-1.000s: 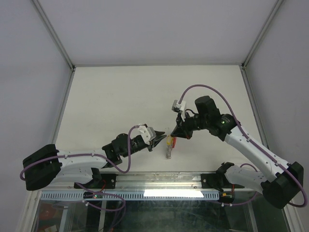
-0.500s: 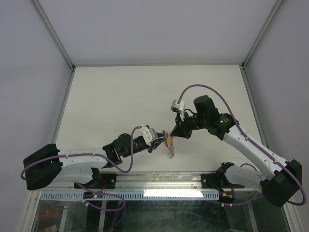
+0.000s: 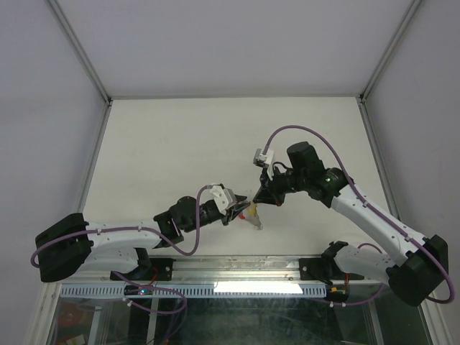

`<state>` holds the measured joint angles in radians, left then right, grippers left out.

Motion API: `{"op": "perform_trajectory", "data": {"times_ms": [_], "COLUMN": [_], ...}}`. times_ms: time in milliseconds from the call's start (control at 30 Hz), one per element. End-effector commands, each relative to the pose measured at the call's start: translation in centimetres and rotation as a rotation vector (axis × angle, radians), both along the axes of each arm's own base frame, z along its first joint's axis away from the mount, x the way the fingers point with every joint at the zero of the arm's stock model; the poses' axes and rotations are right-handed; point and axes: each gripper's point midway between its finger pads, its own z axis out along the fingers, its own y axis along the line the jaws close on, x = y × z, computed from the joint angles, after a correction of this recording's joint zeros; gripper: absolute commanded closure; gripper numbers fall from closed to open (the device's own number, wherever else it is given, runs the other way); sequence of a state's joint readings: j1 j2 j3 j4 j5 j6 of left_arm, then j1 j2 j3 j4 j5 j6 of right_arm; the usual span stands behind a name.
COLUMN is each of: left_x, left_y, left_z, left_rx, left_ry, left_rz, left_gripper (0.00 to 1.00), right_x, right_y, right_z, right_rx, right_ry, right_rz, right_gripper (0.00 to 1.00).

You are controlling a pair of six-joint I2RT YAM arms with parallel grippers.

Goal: Put the keys on the keyring

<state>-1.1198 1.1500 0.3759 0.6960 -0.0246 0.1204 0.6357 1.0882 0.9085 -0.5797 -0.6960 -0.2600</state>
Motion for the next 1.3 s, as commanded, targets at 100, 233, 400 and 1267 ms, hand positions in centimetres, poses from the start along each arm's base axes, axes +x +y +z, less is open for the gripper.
{"op": "perform_trajectory", "data": {"times_ms": [100, 233, 400, 1267], "left_x": [0.0, 0.0, 0.0, 1.0], "left_y": [-1.3, -1.5, -1.8, -1.0], "left_z": [2.7, 2.5, 2.4, 0.7], "left_rx": [-0.054, -0.05, -0.046, 0.019], "left_ry": [-0.046, -0.04, -0.04, -0.035], "left_rz": [-0.028, -0.033, -0.042, 0.026], "left_gripper": [0.77, 0.77, 0.81, 1.0], "right_x": [0.3, 0.2, 0.0, 1.5], "right_y": [1.1, 1.2, 1.2, -0.4], "right_z": [2.1, 2.2, 1.9, 1.9], "right_rx": [0.068, 0.074, 0.072, -0.024], "right_ry": [-0.06, -0.057, -0.047, -0.112], "right_rz": [0.038, 0.049, 0.058, -0.043], "right_gripper": [1.0, 1.0, 1.0, 0.96]}}
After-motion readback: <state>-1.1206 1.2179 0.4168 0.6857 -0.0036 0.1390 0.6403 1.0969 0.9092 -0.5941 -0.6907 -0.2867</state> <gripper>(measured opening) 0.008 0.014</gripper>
